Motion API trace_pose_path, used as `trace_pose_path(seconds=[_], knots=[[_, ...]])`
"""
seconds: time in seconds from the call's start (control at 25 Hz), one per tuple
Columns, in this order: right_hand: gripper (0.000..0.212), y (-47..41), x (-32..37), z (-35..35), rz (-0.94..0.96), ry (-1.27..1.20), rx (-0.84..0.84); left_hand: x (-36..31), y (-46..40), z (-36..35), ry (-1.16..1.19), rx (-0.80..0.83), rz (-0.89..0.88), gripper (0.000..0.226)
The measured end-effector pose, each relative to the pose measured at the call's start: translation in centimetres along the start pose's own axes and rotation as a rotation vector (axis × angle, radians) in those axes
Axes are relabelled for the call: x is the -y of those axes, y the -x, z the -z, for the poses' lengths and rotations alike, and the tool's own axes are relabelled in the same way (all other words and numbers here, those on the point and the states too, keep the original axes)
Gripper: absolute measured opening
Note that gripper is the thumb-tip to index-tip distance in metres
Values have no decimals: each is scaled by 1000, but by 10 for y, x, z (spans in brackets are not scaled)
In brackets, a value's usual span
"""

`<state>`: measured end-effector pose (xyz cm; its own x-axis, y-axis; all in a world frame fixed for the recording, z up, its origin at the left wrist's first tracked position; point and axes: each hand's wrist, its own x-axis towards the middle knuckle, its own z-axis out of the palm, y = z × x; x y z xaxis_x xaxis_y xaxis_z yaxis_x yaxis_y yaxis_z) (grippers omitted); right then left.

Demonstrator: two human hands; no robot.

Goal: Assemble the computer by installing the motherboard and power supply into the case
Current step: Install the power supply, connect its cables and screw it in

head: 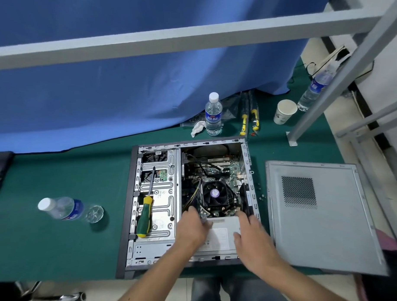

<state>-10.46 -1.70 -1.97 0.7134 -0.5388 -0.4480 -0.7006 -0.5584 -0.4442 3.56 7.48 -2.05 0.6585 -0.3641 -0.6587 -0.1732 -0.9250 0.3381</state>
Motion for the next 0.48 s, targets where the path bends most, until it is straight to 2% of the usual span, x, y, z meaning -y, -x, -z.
trace_pose_path(seconds=[0.08,0.2,0.32,0.48], knots=[[61,4,-4,2,-74,-145,146,-4,1,-4,-10,32,29,52],[66,-6,-8,5,-155,-268,224,-5,4,-11,61,92,31,74],[62,-15,-6,7,-217,-333,278,-1,6,-13,92,72,3,70],[50,-19,1,3,-256,-293,238,0,4,-13,73,57,-5,66]])
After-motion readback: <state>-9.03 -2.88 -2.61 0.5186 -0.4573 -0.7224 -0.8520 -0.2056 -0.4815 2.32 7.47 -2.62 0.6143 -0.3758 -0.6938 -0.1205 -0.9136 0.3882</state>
